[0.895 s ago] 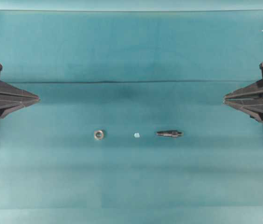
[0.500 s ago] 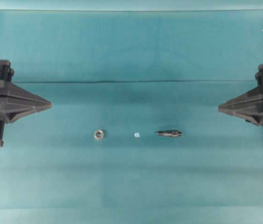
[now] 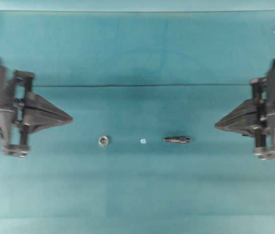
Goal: Insert the washer onto the shaft with both hands.
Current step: 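Move left gripper over the silver washer and right gripper over the shaft, then lower both grippers and open right gripper around the threaded shaft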
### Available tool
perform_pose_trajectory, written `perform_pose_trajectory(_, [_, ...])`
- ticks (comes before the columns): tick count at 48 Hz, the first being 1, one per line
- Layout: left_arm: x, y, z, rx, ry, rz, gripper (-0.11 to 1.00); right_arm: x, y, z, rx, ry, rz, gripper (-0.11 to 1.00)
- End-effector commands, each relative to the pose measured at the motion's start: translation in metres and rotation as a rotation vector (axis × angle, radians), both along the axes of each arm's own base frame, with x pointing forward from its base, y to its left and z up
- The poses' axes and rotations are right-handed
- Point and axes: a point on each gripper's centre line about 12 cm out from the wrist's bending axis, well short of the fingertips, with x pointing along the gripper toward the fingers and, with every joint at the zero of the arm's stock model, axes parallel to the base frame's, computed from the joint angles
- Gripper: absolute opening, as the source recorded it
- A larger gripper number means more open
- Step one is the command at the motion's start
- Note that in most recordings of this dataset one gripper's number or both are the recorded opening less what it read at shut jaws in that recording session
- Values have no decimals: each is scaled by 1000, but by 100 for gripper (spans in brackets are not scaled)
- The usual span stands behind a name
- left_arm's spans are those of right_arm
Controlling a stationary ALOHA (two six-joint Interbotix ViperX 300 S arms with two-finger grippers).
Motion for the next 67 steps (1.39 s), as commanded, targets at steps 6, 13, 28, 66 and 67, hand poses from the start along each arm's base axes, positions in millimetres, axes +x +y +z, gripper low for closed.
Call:
perform_pose_trajectory(6, [24,0,-16,12,184,-1,2,20,3,-9,3,141,10,-10])
perform_pose_trajectory(13, [40,0,-28,14,308,0,2,31,2,-19,-20,248,22,-10])
perform_pose_trajectory(28, [65,0,-51,25,523,-4,2,60,0,-36,-83,466,54,-10])
perform_pose_trajectory(66, [91,-12,-75,138,598,-119,2,87,-1,-60,-135,562,123,-9])
perform_pose_trajectory(67, [92,-12,-76,137,600,-118,2,88,-1,-60,-135,561,123,-8])
